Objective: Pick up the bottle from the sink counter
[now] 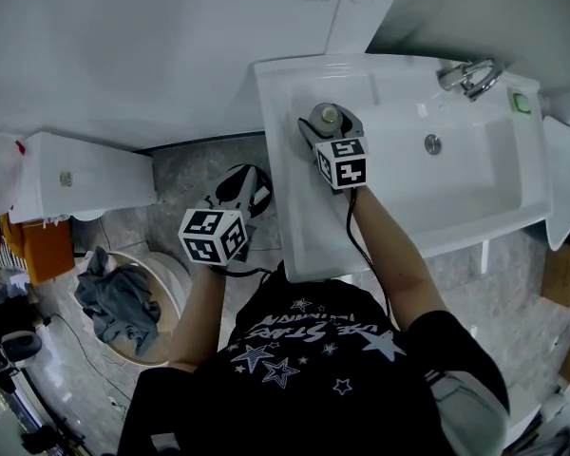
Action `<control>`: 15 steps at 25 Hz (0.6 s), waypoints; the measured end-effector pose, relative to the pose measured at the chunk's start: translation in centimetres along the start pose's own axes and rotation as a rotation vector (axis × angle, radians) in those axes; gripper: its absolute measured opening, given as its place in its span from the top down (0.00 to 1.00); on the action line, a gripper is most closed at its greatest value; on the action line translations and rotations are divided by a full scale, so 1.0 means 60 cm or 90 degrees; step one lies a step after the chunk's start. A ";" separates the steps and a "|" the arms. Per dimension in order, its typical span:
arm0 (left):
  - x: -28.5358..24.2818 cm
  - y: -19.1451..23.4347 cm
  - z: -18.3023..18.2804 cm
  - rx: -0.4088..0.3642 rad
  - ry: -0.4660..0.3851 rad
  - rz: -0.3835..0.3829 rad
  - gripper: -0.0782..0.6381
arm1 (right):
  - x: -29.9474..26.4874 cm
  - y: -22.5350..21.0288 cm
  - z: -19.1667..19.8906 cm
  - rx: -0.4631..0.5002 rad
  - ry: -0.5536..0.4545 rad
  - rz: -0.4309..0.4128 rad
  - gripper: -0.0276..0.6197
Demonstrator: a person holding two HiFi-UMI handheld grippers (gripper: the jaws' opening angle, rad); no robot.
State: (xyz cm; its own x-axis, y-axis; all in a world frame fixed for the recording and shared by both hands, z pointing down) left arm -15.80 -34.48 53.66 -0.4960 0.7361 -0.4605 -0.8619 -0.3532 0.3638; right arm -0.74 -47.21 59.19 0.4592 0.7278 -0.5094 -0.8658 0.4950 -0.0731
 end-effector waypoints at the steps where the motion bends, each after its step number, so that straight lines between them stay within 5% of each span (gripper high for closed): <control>1: 0.001 -0.004 0.001 0.000 -0.001 0.001 0.88 | 0.007 -0.001 0.001 -0.001 -0.003 0.002 0.46; 15: 0.038 -0.069 0.003 -0.013 -0.029 0.013 0.88 | 0.133 0.023 -0.034 -0.014 -0.056 -0.008 0.46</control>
State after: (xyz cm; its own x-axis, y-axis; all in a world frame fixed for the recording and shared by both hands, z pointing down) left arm -13.35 -31.22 51.22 -0.5086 0.7537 -0.4162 -0.8539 -0.3799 0.3556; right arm 1.33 -41.68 53.28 0.4852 0.7609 -0.4308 -0.8635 0.4946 -0.0987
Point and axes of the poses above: the fingertips, and each gripper's own axes: x backward along the fingers, y to its left, z out of its underside, the point moved 2 cm from there along x, backward along the fingers
